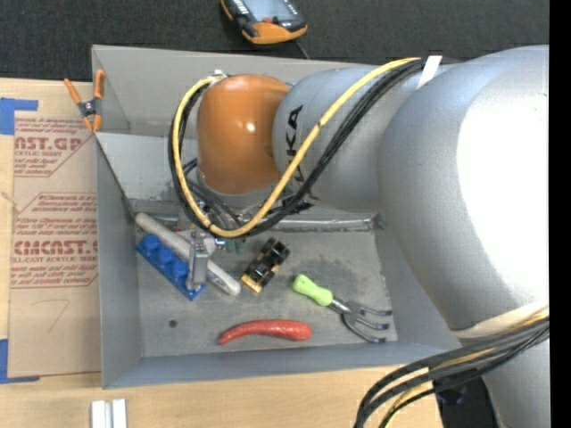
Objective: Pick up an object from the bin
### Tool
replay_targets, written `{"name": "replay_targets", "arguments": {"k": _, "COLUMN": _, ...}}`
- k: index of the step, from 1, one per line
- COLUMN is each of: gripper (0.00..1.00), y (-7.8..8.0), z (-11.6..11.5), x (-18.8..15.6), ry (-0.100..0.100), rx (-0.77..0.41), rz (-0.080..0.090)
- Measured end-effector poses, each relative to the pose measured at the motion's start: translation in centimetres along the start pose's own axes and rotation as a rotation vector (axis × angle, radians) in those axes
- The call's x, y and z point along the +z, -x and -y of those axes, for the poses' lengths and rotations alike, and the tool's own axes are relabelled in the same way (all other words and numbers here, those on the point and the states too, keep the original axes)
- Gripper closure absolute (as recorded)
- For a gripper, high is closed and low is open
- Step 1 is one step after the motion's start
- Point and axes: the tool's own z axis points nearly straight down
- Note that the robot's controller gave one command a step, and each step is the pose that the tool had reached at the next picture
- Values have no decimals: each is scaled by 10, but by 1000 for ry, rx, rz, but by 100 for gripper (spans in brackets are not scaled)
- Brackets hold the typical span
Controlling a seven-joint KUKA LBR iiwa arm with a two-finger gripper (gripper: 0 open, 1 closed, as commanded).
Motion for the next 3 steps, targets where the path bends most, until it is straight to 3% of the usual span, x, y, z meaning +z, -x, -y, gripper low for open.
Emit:
{"name": "replay_targets", "arguments": {"k": 1, "gripper": 0, "y": 2, "z": 1, "x": -5, "ry": 1, "rx": 3, "rz": 7}}
{"name": "replay_targets", "arguments": {"k": 2, "gripper": 0, "y": -21, "z": -36, "x": 61, "ry": 6, "rx": 258, "rz": 6}}
{"name": "replay_targets", "arguments": {"k": 3, "gripper": 0, "y": -33, "z": -37, "x": 11, "ry": 4, "rx": 150, "rz": 14}}
